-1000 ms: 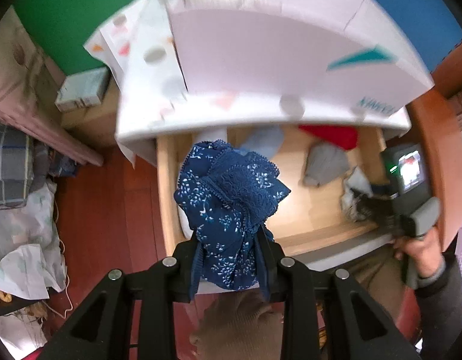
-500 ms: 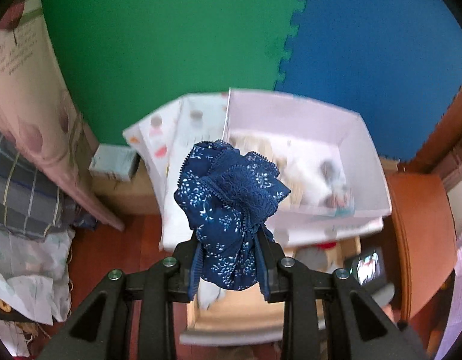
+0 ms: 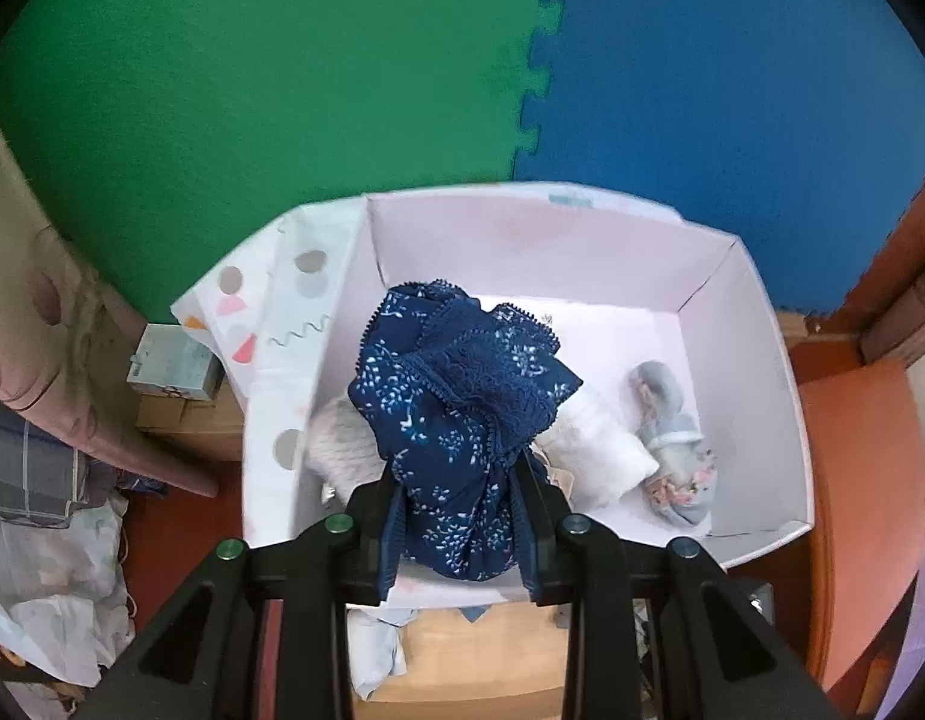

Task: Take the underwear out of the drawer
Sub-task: 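Carry the navy underwear into the white box and open the left gripper while the right holds the cloth, then withdraw the left gripper from the box back over the drawer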

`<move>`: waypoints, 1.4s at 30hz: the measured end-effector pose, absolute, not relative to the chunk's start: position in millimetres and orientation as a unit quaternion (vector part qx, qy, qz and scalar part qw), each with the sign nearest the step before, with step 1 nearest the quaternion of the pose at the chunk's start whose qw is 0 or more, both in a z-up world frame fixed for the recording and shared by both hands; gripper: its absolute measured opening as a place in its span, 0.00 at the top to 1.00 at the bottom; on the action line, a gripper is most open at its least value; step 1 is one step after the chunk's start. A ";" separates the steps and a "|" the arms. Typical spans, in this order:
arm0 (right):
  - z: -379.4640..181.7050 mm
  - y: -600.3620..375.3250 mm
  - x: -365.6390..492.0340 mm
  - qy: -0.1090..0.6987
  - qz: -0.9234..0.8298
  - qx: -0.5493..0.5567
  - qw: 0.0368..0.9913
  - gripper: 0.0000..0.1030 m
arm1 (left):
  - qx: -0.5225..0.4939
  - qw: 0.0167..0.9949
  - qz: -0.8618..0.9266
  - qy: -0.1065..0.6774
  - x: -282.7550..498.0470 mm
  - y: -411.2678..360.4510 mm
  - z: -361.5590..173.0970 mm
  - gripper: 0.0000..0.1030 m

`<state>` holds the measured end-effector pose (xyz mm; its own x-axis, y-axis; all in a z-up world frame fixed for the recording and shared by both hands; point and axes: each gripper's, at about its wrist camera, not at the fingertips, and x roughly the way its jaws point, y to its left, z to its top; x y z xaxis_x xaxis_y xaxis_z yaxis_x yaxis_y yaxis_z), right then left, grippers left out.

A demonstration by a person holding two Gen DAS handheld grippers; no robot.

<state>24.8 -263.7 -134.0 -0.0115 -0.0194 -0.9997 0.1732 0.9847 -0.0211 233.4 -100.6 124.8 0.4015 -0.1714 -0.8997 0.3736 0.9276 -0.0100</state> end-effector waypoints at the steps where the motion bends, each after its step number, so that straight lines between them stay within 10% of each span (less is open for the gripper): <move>1: -133.8 -263.9 25.0 0.708 -0.069 0.055 0.701 0.65 | 0.102 0.829 -0.163 0.525 234.0 -103.2 119.0 0.70; 28: -134.8 -263.6 28.1 0.711 -0.071 0.049 0.698 0.64 | 0.113 0.855 -0.176 0.475 203.0 -84.2 136.0 0.53; 42: -136.8 -258.9 30.6 0.713 -0.071 0.044 0.696 0.64 | 0.105 0.813 -0.169 0.547 135.6 -17.6 50.7 0.53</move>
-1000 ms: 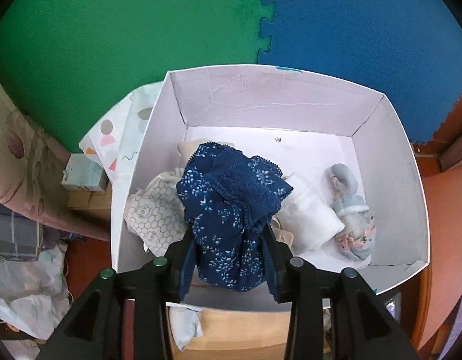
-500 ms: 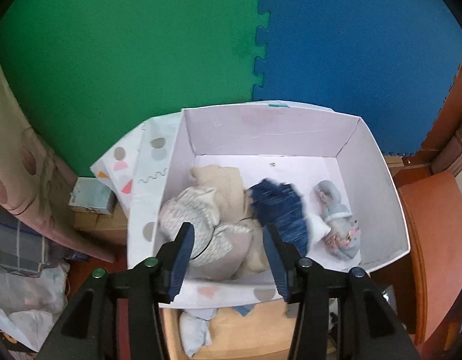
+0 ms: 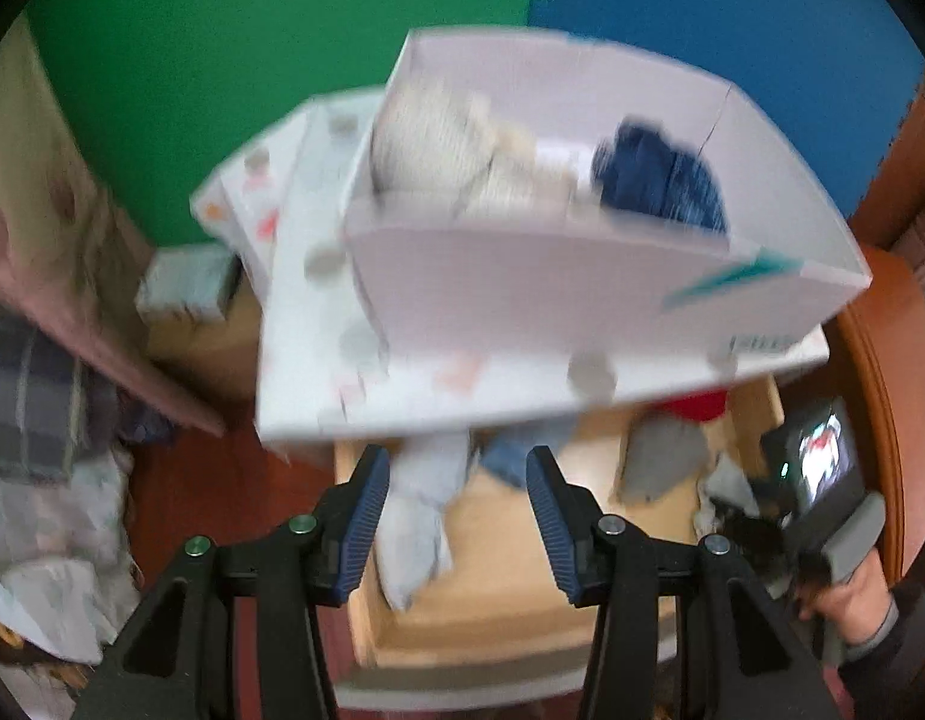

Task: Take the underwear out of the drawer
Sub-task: 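Withdraw the left gripper from the box back over the drawer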

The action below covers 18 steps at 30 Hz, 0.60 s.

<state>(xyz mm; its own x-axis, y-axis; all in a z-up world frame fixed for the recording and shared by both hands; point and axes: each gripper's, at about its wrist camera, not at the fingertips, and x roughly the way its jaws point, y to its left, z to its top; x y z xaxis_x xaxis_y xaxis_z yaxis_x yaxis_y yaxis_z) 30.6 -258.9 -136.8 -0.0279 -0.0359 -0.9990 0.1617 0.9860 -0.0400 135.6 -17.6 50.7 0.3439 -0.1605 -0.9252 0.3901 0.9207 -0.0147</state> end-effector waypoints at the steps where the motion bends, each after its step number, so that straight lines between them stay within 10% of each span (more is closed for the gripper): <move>1: -137.2 -257.9 31.7 0.714 -0.071 0.043 0.695 0.64 | 0.094 0.810 -0.169 0.553 131.9 -13.4 43.5 0.53; 18: -141.1 -237.7 41.8 0.720 -0.072 0.026 0.690 0.63 | 0.022 0.796 -0.058 0.603 84.0 23.7 -62.4 0.53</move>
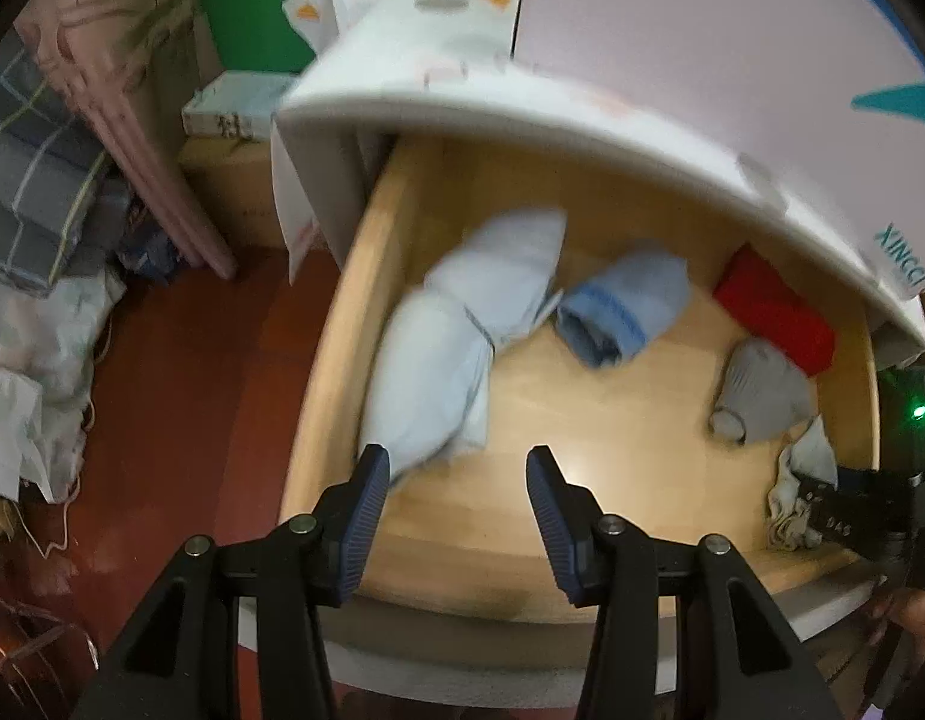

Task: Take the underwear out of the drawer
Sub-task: 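Withdraw the left gripper from the box back over the drawer, then carry the pale blue cloth to the white box and open the right gripper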

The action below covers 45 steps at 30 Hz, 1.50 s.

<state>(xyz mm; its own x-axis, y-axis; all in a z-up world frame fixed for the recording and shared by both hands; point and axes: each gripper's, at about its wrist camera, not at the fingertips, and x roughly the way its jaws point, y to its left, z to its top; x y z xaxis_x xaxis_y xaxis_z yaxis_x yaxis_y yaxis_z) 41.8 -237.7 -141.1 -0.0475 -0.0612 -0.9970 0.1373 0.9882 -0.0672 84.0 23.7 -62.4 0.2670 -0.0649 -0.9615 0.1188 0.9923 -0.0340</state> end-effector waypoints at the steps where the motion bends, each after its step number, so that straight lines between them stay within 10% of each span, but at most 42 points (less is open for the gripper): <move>1: -141.1 -237.1 42.1 0.720 -0.072 0.027 0.690 0.63 | 0.025 0.794 -0.057 0.605 84.3 23.0 -63.5 0.53; 21: -101.2 -231.8 39.1 0.669 -0.049 0.085 0.737 0.70 | 0.061 0.835 -0.044 0.546 76.6 12.3 -50.5 0.53; 45: 144.0 -244.6 56.7 0.530 0.017 0.066 0.845 0.70 | 0.024 0.834 -0.040 0.550 77.3 25.8 -51.8 0.53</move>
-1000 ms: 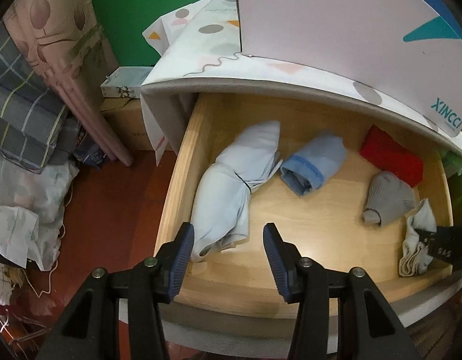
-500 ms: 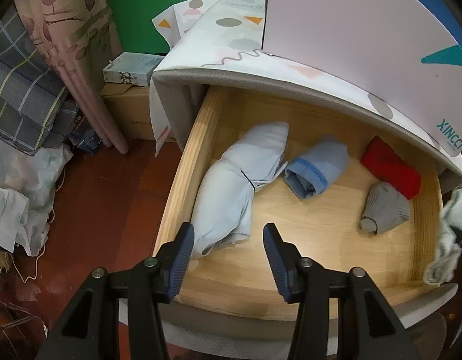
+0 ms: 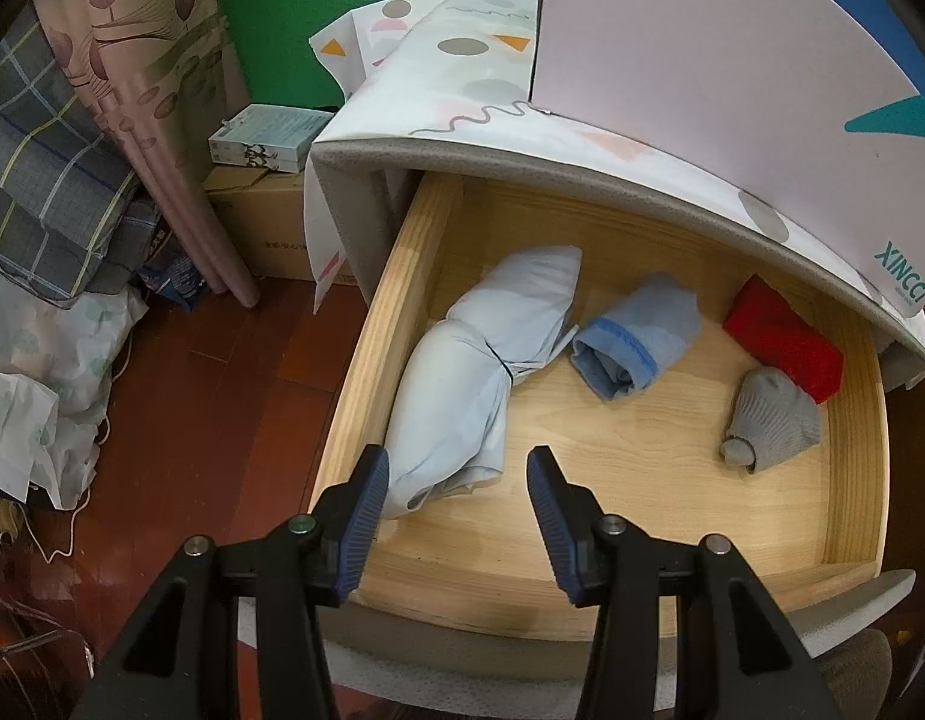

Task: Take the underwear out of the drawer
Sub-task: 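Carry the pale blue cloth to the white box and open the right gripper, then return the right gripper to the drawer and grasp the grey sock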

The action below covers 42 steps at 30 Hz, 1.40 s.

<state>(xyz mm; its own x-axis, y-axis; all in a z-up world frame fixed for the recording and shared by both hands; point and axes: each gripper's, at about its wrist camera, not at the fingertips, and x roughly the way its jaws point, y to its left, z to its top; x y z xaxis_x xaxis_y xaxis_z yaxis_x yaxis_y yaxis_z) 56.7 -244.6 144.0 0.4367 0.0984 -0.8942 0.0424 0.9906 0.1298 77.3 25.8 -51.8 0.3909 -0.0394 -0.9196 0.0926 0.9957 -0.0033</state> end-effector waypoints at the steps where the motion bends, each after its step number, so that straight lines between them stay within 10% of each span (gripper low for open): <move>1: 151.6 -245.8 62.6 0.524 0.013 0.067 0.849 0.70 | 0.024 0.834 -0.039 0.550 77.3 26.1 -51.7 0.53; 20: 88.6 -251.4 206.0 0.578 -0.056 0.044 0.813 0.68 | -0.014 0.844 -0.041 0.535 75.9 38.8 -45.2 0.53; 42: 133.4 -257.9 98.0 0.524 -0.019 0.067 0.849 0.46 | 0.035 0.821 -0.037 0.568 80.0 22.9 -61.7 0.53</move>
